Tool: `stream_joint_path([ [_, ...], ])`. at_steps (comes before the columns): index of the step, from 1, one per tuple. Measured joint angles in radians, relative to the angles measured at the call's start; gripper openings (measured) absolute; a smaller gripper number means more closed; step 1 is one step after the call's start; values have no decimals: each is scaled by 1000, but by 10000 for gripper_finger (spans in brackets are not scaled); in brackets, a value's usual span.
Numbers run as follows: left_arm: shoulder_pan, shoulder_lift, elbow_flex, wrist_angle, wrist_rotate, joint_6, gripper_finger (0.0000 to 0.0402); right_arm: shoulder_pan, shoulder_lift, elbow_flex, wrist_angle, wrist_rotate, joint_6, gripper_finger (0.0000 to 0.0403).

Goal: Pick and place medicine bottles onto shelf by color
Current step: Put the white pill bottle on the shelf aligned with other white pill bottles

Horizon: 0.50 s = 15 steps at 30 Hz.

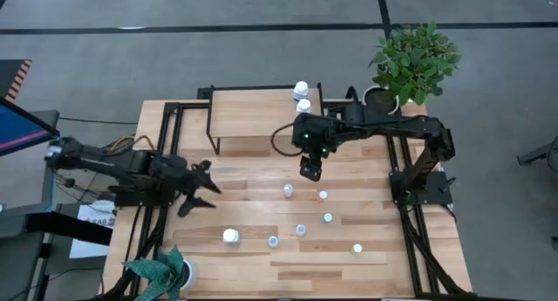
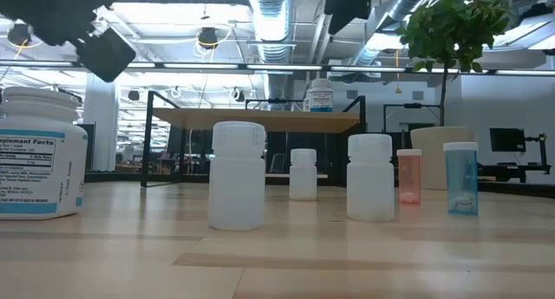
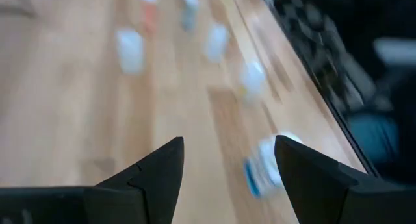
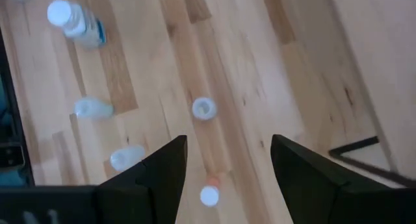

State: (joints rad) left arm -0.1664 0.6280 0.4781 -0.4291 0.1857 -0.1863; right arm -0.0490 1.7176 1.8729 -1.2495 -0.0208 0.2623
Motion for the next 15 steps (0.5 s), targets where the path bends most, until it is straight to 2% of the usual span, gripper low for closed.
stream_joint_path([
  [4, -130, 141, 82, -111, -20, -97, 228, 24, 0, 0, -39, 8, 2, 244],
  [9, -279, 310, 113, -114, -63, -290, 228, 42, 0, 0, -40, 30, 2, 244],
  [15, -403, 505, 113, -53, -55, -492, 222, 43, 0, 0, -40, 31, 1, 244],
])
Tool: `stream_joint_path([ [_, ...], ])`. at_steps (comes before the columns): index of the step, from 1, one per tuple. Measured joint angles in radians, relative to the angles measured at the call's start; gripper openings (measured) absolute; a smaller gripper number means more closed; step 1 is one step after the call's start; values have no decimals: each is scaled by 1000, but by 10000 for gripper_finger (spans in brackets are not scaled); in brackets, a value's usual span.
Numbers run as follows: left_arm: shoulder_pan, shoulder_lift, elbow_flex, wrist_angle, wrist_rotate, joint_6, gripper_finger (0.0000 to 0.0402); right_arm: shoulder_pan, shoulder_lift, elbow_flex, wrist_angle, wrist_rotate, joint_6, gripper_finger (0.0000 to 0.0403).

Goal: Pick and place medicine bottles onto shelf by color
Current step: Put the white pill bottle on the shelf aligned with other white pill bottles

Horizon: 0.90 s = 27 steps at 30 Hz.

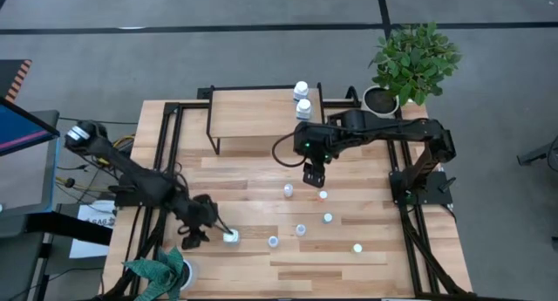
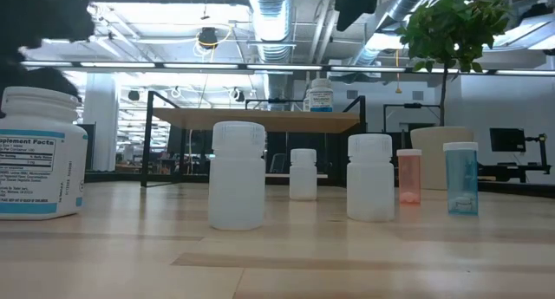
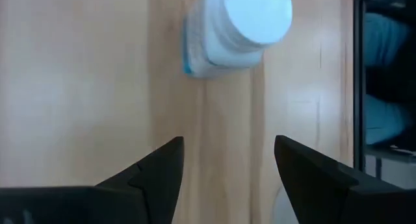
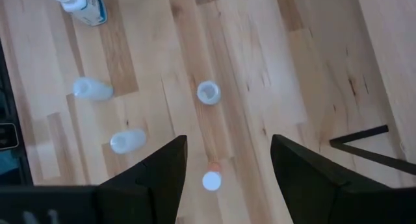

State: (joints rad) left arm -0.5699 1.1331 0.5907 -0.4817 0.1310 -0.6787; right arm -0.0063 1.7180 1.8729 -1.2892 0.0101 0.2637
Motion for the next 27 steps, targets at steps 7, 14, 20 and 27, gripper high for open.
stream_joint_path([
  [7, -56, 177, 1, 282, 4, -68, 183, 0, 0, 0, 2, 0, -10, 244],
  [14, -38, 336, 2, 442, 16, -82, 142, 0, 0, 0, 2, 0, -10, 244],
  [20, 27, 387, 2, 562, -16, -18, 122, -1, 0, 0, 2, 0, -10, 244],
  [27, 148, 388, 2, 568, -45, 92, 110, -2, 0, 0, 2, 0, -13, 244],
])
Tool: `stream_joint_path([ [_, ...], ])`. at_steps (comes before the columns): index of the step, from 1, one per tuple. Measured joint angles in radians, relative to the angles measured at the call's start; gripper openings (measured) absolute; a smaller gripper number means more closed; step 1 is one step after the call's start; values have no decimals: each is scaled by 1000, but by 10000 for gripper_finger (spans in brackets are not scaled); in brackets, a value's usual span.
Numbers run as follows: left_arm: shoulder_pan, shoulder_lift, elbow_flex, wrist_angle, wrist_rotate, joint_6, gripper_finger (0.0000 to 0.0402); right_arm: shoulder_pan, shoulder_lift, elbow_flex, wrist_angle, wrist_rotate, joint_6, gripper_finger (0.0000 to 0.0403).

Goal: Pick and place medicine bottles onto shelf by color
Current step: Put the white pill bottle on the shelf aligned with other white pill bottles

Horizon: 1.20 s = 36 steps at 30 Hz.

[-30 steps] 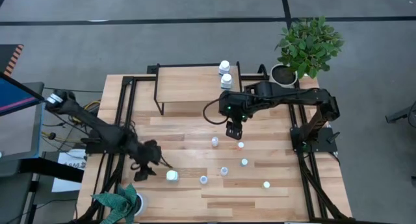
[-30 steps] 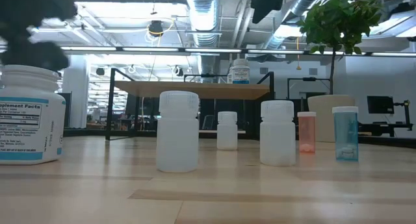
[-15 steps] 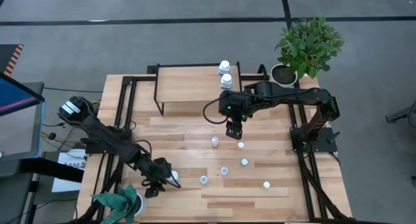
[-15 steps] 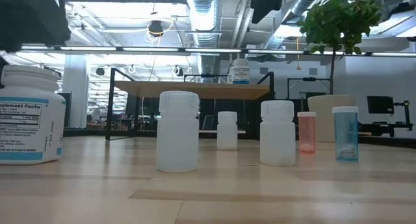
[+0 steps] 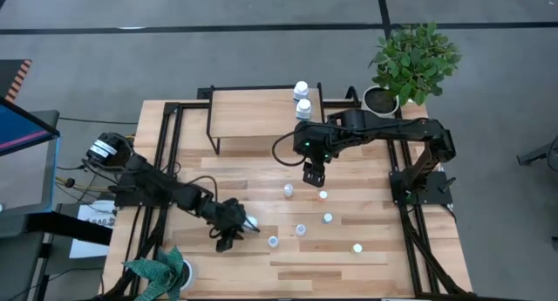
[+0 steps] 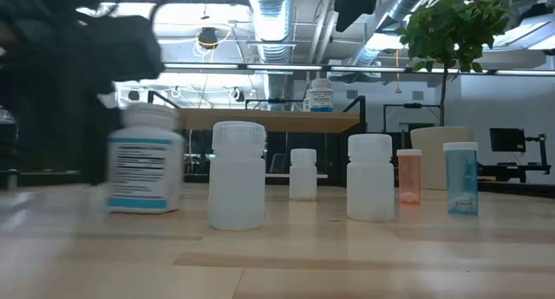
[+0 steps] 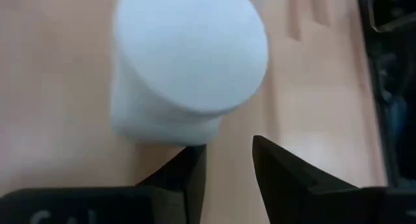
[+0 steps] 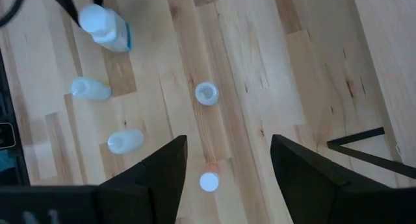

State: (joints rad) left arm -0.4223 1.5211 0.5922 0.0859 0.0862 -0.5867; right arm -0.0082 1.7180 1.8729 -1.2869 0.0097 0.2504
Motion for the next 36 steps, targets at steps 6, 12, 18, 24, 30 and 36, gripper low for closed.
stream_joint_path([
  [6, 107, 0, 0, 96, 1, 108, 109, 0, 0, 0, -2, 0, 0, 244],
  [12, 181, 7, 0, 149, 3, 185, 109, 0, 0, 0, -22, 0, 1, 244],
  [18, 206, 78, 0, 246, 18, 241, 109, 0, 0, 0, -23, 0, 1, 244],
  [24, 232, 170, 74, 272, 19, 289, 109, 0, 0, 0, -24, 0, 5, 244],
  [30, 264, 226, 173, 261, 14, 364, 109, 0, 0, 0, -31, 0, 5, 244],
  [36, 305, 205, 264, 12, 61, 464, 109, 4, 0, 0, -80, -1, 16, 244],
])
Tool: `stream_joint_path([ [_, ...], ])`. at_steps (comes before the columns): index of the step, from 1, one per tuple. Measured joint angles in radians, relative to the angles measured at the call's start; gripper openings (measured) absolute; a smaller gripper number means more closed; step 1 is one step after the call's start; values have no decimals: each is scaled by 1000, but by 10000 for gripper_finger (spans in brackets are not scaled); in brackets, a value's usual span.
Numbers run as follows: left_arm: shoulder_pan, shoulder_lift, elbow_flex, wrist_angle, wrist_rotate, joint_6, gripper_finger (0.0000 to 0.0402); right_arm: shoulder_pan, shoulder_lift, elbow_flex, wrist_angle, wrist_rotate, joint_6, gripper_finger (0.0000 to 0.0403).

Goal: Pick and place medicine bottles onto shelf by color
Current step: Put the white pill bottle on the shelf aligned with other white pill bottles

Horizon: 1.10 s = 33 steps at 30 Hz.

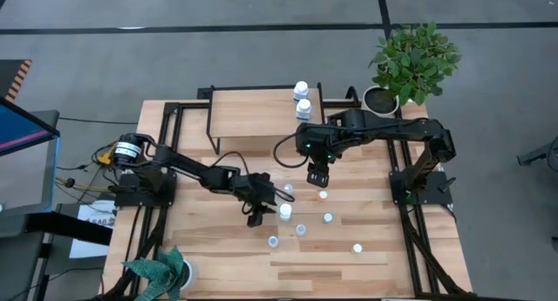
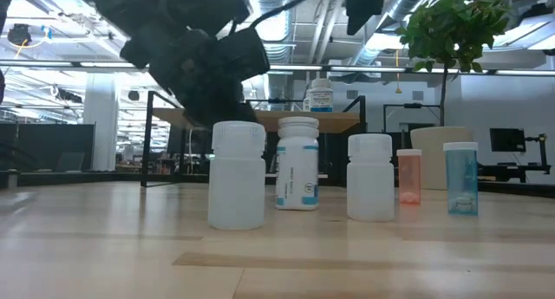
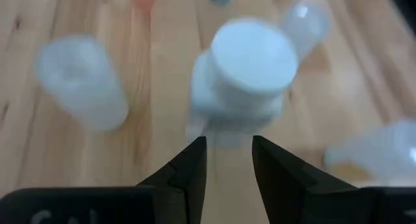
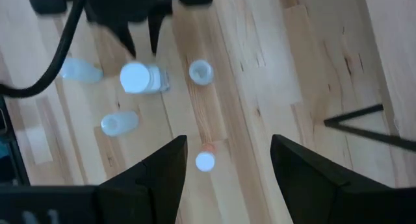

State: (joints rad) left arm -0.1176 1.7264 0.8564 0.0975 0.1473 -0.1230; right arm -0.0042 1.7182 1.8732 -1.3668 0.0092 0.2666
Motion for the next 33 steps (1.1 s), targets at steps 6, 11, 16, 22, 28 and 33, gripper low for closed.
stream_joint_path([
  [6, 8, -94, 67, -360, 1, 82, 109, 20, 0, 0, -50, 0, -4, 244],
  [11, 4, -221, 69, -615, -4, 161, 109, 61, 0, 0, -34, -1, -80, 244],
  [16, -2, -348, 69, -819, -4, 181, 109, 96, 7, 0, 58, -5, -107, 244],
  [22, -28, -528, 30, -955, -7, 178, 109, 131, 32, -3, 130, -7, -251, 244],
  [28, -50, -715, -53, -913, -56, 132, 109, 144, 132, -2, 159, -11, -477, 244],
  [33, -51, -849, -118, -891, -91, 88, 109, 143, 234, 11, 181, -10, -601, 244],
])
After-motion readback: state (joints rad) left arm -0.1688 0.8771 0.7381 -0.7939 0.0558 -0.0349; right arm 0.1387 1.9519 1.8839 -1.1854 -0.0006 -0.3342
